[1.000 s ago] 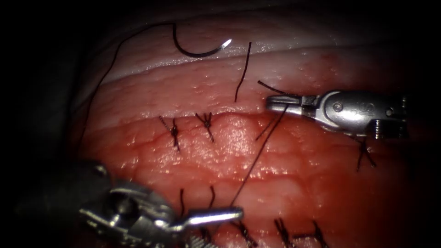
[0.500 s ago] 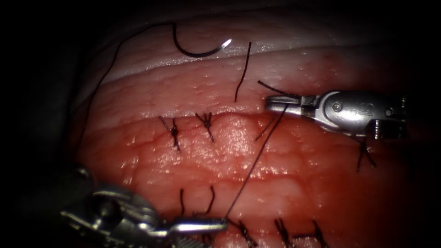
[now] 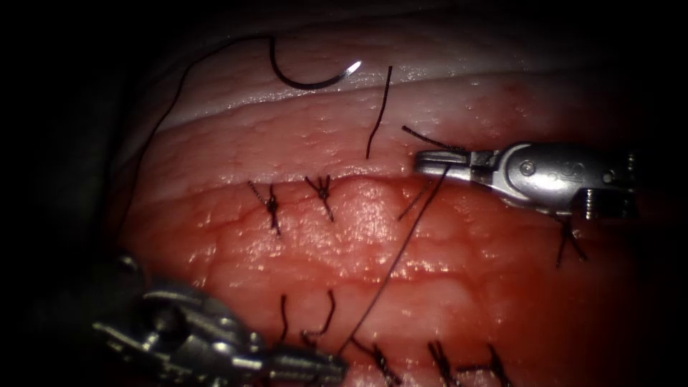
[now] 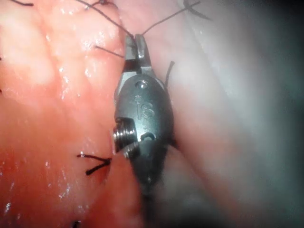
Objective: Wound Closure
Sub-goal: Regrasp suture to obtain longer length in left gripper, then wrap suture counter-clockwise twice around right hand
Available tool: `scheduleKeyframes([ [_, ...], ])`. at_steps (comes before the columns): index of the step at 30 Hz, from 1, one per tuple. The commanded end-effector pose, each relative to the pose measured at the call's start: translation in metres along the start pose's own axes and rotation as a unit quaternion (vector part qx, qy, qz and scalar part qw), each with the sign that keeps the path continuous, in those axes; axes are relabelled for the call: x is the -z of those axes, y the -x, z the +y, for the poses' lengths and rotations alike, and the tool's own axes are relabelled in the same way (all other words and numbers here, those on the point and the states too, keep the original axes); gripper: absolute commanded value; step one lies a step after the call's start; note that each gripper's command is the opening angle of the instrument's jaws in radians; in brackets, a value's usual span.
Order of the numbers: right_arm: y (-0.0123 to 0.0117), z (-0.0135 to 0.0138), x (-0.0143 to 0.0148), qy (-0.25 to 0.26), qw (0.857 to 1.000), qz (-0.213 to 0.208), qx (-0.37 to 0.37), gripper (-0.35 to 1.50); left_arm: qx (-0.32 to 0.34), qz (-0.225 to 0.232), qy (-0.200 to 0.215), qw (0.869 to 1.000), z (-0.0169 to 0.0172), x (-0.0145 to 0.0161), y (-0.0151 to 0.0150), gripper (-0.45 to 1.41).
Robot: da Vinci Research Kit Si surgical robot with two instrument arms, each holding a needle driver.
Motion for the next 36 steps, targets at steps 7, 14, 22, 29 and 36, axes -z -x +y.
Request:
scheduleKeyframes([
  [7, -0.0005, -0.0016, 0.0006, -0.005, 1.0, 0.017, -0.006, 0.64, 0.005, 0.003, -0.082, 0.997, -0.0039, 0.003, 0.0006, -0.45],
  [14, -0.0024, -0.0029, 0.004, 0.008, 1.0, 0.025, -0.016, 1.38, 0.012, -0.006, -0.141, 0.99, -0.0067, 0.0068, 0.0007, -0.45],
  [22, -0.006, -0.0017, 0.0078, 0.022, 0.998, 0.058, -0.017, 1.23, 0.009, -0.013, -0.153, 0.988, -0.0075, 0.009, 0.0003, -0.45],
  [29, -0.0066, 0.0009, 0.0053, 0.028, 0.999, 0.031, 0.001, -0.35, 0.005, -0.02, -0.154, 0.988, -0.0079, 0.0084, -0.0002, -0.45],
  [36, -0.0061, 0.0026, 0.0005, 0.018, 0.999, 0.033, 0.01, -0.35, 0.0, -0.017, -0.154, 0.988, -0.0082, 0.0084, -0.0002, -0.45],
])
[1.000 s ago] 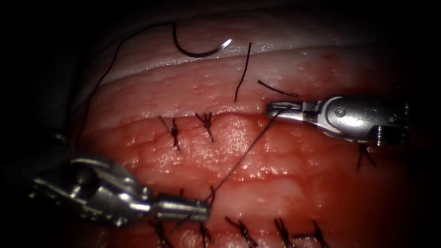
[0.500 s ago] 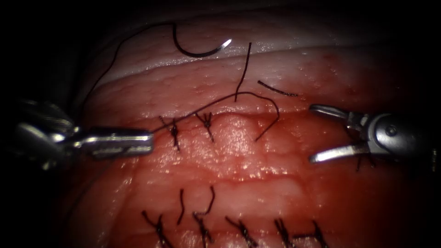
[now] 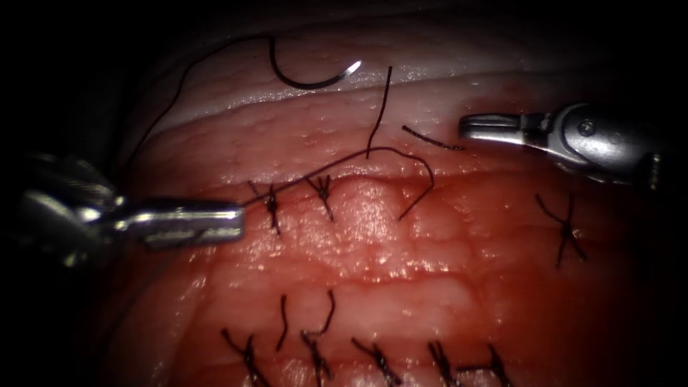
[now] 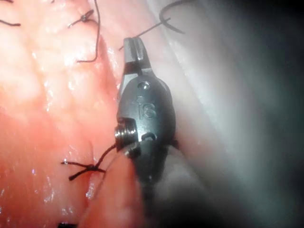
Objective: Wound Closure
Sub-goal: Wrap suture counter-clockwise twice around right hand
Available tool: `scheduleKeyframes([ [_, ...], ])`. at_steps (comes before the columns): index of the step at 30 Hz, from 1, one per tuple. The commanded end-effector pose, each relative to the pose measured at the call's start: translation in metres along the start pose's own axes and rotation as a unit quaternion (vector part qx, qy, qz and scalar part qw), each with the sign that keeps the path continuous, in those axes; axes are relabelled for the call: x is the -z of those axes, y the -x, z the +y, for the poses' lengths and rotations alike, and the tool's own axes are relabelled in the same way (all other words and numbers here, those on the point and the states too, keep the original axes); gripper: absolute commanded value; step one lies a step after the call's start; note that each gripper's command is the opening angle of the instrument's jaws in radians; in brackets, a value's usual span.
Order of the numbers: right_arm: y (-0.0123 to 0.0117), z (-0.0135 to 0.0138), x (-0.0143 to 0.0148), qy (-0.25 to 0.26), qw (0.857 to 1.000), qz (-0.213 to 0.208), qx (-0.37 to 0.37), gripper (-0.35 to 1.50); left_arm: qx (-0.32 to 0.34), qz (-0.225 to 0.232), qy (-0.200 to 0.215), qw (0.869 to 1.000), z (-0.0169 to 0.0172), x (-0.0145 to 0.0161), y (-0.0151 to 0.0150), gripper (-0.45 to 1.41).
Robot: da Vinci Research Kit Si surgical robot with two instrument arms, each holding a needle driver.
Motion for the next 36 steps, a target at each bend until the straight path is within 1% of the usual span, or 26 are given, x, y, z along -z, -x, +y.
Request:
scheduleKeyframes([
  [1, 0.0002, 0.0002, -0.0025, -0.018, 1.0, -0.004, 0.0, -0.35, -0.001, 0.004, 0.0, 1.0, 0.0001, -0.0006, 0.0005, -0.45],
  [3, 0.0002, 0.0005, -0.0043, -0.047, 0.999, -0.009, -0.002, -0.35, 0.0, 0.005, -0.001, 1.0, 0.0, -0.0007, 0.0005, -0.45],
  [4, 0.0004, 0.0006, -0.0057, -0.065, 0.998, -0.017, -0.002, -0.35, -0.003, 0.006, -0.001, 1.0, -0.0001, -0.0008, 0.0005, -0.45],
  [5, 0.0004, 0.0006, -0.0057, -0.065, 0.998, -0.017, -0.002, -0.35, -0.003, 0.006, -0.001, 1.0, -0.0001, -0.0008, 0.0005, -0.45],
  [6, 0.0006, 0.0006, -0.0072, -0.091, 0.996, -0.027, -0.001, -0.35, -0.002, 0.01, -0.001, 1.0, -0.0003, -0.001, 0.0004, -0.45],
  [7, 0.0006, 0.0006, -0.0072, -0.091, 0.996, -0.027, -0.001, -0.35, -0.002, 0.01, -0.001, 1.0, -0.0003, -0.001, 0.0004, -0.45],
  [8, 0.0008, 0.0007, -0.0077, -0.103, 0.994, -0.028, 0.0, -0.35, -0.001, 0.013, -0.001, 1.0, -0.0004, -0.001, 0.0004, -0.45],
  [10, 0.0011, 0.0005, -0.0088, -0.125, 0.992, -0.025, 0.003, -0.35, 0.0, 0.015, -0.004, 1.0, -0.0007, -0.0013, 0.0005, -0.45],
  [13, 0.0015, -0.0002, -0.0099, -0.161, 0.987, 0.0, 0.011, -0.35, 0.003, 0.02, -0.007, 1.0, -0.0012, -0.0018, 0.001, -0.45],
  [14, 0.0018, -0.001, -0.0104, -0.181, 0.983, 0.013, 0.001, -0.35, 0.002, 0.018, -0.011, 1.0, -0.0015, -0.0023, 0.0015, -0.45],
  [15, 0.0018, -0.001, -0.0104, -0.181, 0.983, 0.013, 0.001, -0.35, 0.002, 0.018, -0.011, 1.0, -0.0015, -0.0023, 0.0015, -0.45],
  [18, 0.002, -0.0022, -0.0107, -0.195, 0.98, 0.045, -0.014, -0.35, 0.001, 0.014, -0.015, 1.0, -0.0018, -0.0033, 0.0028, -0.45],
  [22, 0.0019, -0.0033, -0.0106, -0.204, 0.977, 0.063, -0.022, -0.35, 0.001, 0.004, -0.017, 1.0, -0.0016, -0.0043, 0.0052, -0.45],
  [25, 0.0016, -0.0037, -0.0102, -0.208, 0.974, 0.088, -0.031, -0.35, -0.001, -0.01, -0.017, 1.0, -0.0011, -0.0046, 0.0077, -0.45],
  [26, 0.0014, -0.0038, -0.0099, -0.202, 0.973, 0.107, -0.038, -0.35, 0.0, -0.019, -0.017, 1.0, -0.0006, -0.0046, 0.0093, -0.45],
  [27, 0.0014, -0.0038, -0.0099, -0.202, 0.973, 0.107, -0.038, -0.35, 0.0, -0.019, -0.017, 1.0, -0.0006, -0.0046, 0.0093, -0.45],
  [28, 0.0013, -0.0039, -0.0098, -0.197, 0.972, 0.12, -0.041, -0.35, 0.001, -0.024, -0.017, 1.0, -0.0003, -0.0046, 0.01, -0.45],
  [29, 0.0011, -0.004, -0.0097, -0.19, 0.971, 0.137, -0.051, -0.35, 0.012, -0.03, -0.018, 0.999, 0.0004, -0.0047, 0.0114, -0.45],
  [30, 0.0011, -0.004, -0.0097, -0.19, 0.971, 0.137, -0.051, -0.35, 0.012, -0.03, -0.018, 0.999, 0.0004, -0.0047, 0.0114, -0.45],
  [31, 0.001, -0.004, -0.0096, -0.184, 0.97, 0.149, -0.06, -0.35, 0.016, -0.031, -0.018, 0.999, 0.0007, -0.0047, 0.0119, -0.45],
  [36, 0.0003, -0.0038, -0.009, -0.153, 0.968, 0.181, -0.077, -0.35, 0.024, -0.044, -0.018, 0.999, 0.0023, -0.0051, 0.0143, -0.45],
])
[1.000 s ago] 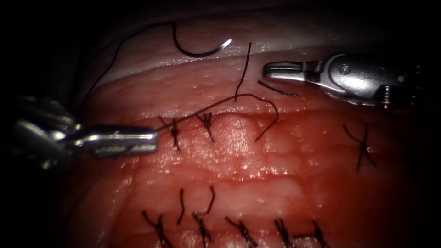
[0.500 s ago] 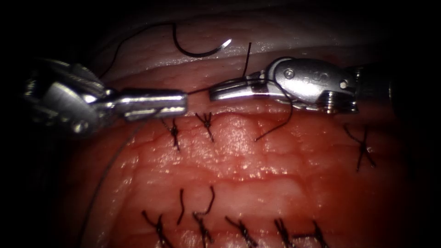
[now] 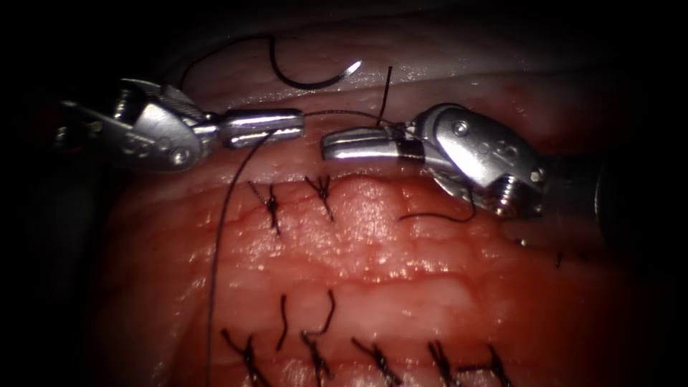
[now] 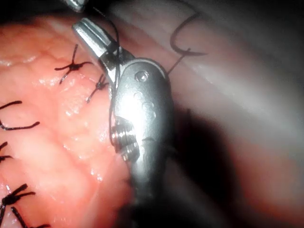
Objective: Wound Closure
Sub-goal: Wrap suture counter-clockwise twice around right hand
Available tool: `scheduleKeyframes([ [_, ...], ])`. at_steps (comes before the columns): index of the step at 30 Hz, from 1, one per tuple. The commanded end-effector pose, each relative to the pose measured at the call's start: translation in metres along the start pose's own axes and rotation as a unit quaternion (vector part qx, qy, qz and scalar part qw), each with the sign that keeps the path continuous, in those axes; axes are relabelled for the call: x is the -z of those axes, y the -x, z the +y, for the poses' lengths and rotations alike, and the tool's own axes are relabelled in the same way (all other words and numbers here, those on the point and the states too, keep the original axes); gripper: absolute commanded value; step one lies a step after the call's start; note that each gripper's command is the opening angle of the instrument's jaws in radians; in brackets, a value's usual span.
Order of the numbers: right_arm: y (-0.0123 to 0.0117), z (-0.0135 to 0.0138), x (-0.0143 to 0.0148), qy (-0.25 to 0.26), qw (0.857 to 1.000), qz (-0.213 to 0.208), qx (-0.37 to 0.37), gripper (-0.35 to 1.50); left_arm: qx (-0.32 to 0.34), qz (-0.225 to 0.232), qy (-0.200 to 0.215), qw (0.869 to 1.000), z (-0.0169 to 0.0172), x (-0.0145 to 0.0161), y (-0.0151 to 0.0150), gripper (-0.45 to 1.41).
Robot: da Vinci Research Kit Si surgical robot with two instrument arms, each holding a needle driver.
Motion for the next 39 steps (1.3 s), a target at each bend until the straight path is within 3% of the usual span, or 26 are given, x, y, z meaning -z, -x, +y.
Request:
scheduleKeyframes([
  [1, 0.0002, 0.0, -0.0006, 0.005, 1.0, 0.015, -0.001, -0.35, 0.002, -0.001, 0.002, 1.0, 0.0002, -0.0008, 0.0008, -0.45],
  [8, -0.0004, 0.0, -0.0008, 0.055, 0.998, 0.033, -0.006, -0.35, 0.007, -0.01, 0.016, 1.0, 0.0019, -0.0027, 0.0007, -0.45],
  [10, -0.0004, 0.0001, -0.0007, 0.087, 0.996, 0.024, 0.002, 0.21, 0.009, -0.008, 0.018, 1.0, 0.0022, -0.003, 0.0001, -0.45],
  [11, -0.0004, 0.0002, -0.0006, 0.098, 0.995, 0.018, 0.012, 0.24, 0.009, -0.006, 0.018, 1.0, 0.0023, -0.0031, -0.0002, -0.45],
  [12, -0.0004, 0.0004, -0.0004, 0.126, 0.991, 0.004, 0.031, 0.53, 0.01, -0.001, 0.022, 1.0, 0.0026, -0.0034, -0.0009, -0.45],
  [13, -0.0004, 0.0004, -0.0004, 0.126, 0.991, 0.004, 0.031, 0.53, 0.01, -0.001, 0.022, 1.0, 0.0026, -0.0034, -0.0009, -0.45],
  [14, -0.0004, 0.0007, -0.0003, 0.143, 0.989, -0.005, 0.04, 0.73, 0.011, 0.002, 0.027, 1.0, 0.0032, -0.0039, -0.0019, -0.45],
  [15, -0.0004, 0.0008, -0.0003, 0.158, 0.986, -0.015, 0.054, 0.81, 0.009, 0.003, 0.03, 0.999, 0.0036, -0.0042, -0.0023, -0.45],
  [18, -0.0003, 0.0009, -0.0001, 0.171, 0.981, -0.04, 0.08, 0.78, 0.005, 0.005, 0.04, 0.999, 0.0045, -0.0052, -0.0035, -0.45],
  [22, 0.0, 0.0007, 0.0004, 0.169, 0.973, -0.103, 0.116, 0.63, 0.007, 0.006, 0.043, 0.999, 0.0049, -0.006, -0.0047, -0.45],
  [23, 0.0003, 0.0007, 0.0007, 0.168, 0.972, -0.118, 0.118, 0.51, 0.007, 0.01, 0.043, 0.999, 0.0049, -0.0061, -0.0053, -0.45],
  [24, 0.0003, 0.0007, 0.0007, 0.168, 0.972, -0.118, 0.118, 0.51, 0.007, 0.01, 0.043, 0.999, 0.0049, -0.0061, -0.0053, -0.45],
  [25, 0.0006, 0.0005, 0.0013, 0.166, 0.978, -0.091, 0.085, 0.14, 0.008, 0.014, 0.043, 0.999, 0.0048, -0.0063, -0.0057, -0.45],
  [27, 0.0006, 0.0005, 0.0015, 0.163, 0.981, -0.076, 0.074, 0.11, 0.008, 0.015, 0.043, 0.999, 0.0047, -0.0063, -0.0056, -0.45],
  [30, 0.0004, 0.0004, 0.002, 0.131, 0.988, -0.06, 0.047, 0.37, 0.01, 0.018, 0.044, 0.999, 0.0046, -0.0057, -0.0045, -0.45],
  [31, 0.0002, 0.0004, 0.0021, 0.128, 0.989, -0.058, 0.037, 0.79, 0.011, 0.015, 0.045, 0.999, 0.0044, -0.0055, -0.0041, -0.45],
  [32, 0.0002, 0.0003, 0.0021, 0.128, 0.99, -0.057, 0.025, 1.01, 0.014, 0.016, 0.045, 0.999, 0.0043, -0.0054, -0.0039, -0.45],
  [33, 0.0002, 0.0003, 0.0021, 0.128, 0.99, -0.057, 0.025, 1.01, 0.014, 0.016, 0.045, 0.999, 0.0043, -0.0054, -0.0039, -0.45],
  [34, 0.0001, 0.0003, 0.0021, 0.127, 0.99, -0.054, 0.01, 1.16, 0.014, 0.015, 0.045, 0.999, 0.0042, -0.0053, -0.0038, -0.45],
  [39, 0.0, -0.0002, 0.0019, 0.076, 0.996, -0.034, -0.02, 1.13, 0.015, 0.014, 0.045, 0.999, 0.0041, -0.0052, -0.0034, -0.45],
])
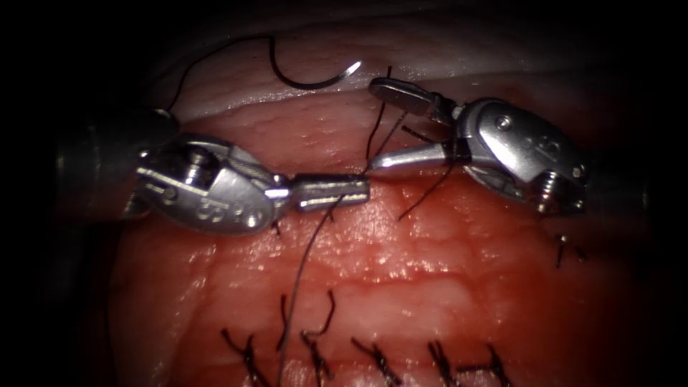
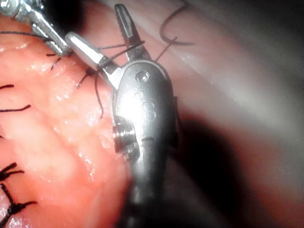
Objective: Wound Closure
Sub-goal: Wrap suture counter-clockwise twice around right hand
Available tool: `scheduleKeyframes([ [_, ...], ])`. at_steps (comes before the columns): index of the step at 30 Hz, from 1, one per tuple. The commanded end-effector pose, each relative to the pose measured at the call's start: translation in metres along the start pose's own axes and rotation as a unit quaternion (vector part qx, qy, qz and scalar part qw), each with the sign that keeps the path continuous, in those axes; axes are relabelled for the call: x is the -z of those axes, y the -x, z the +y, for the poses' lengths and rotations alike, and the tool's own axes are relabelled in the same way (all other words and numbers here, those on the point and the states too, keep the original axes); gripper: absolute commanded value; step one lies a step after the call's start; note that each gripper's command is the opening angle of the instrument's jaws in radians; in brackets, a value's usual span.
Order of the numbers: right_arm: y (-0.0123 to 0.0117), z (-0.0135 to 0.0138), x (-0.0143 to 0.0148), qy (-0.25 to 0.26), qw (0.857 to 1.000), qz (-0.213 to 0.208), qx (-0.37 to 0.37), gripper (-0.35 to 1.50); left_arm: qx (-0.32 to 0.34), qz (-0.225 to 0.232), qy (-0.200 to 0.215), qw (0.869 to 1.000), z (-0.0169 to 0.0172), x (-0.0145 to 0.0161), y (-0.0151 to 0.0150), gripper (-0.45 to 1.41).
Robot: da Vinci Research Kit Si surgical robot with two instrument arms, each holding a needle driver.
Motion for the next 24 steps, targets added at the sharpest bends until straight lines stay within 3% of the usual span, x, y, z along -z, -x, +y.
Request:
scheduleKeyframes([
  [1, 0.0005, -0.0001, -0.0009, -0.007, 1.0, 0.003, -0.004, 1.13, 0.002, 0.0, -0.001, 1.0, 0.0, -0.0007, 0.0005, -0.45],
  [7, 0.0008, 0.0002, -0.0017, 0.035, 0.999, 0.016, -0.005, 0.96, 0.004, -0.005, 0.001, 1.0, 0.0009, -0.0015, 0.0001, -0.45],
  [10, 0.0011, 0.0012, -0.0015, 0.08, 0.997, 0.004, -0.007, 0.66, 0.002, -0.007, 0.004, 1.0, 0.0012, -0.0016, -0.0007, -0.45],
  [13, 0.0021, 0.0016, -0.0014, 0.103, 0.994, -0.03, 0.02, 0.64, 0.003, -0.007, 0.003, 1.0, 0.0013, -0.0016, -0.0015, -0.45],
  [18, 0.0043, 0.0007, -0.0019, 0.095, 0.991, -0.084, 0.036, 0.66, 0.009, -0.008, 0.002, 1.0, 0.0002, -0.0019, -0.0026, -0.45],
  [24, 0.0055, -0.0011, -0.0027, 0.04, 0.992, -0.109, 0.042, 0.66, 0.028, -0.003, 0.002, 1.0, -0.0029, -0.0018, -0.0014, -0.45],
])
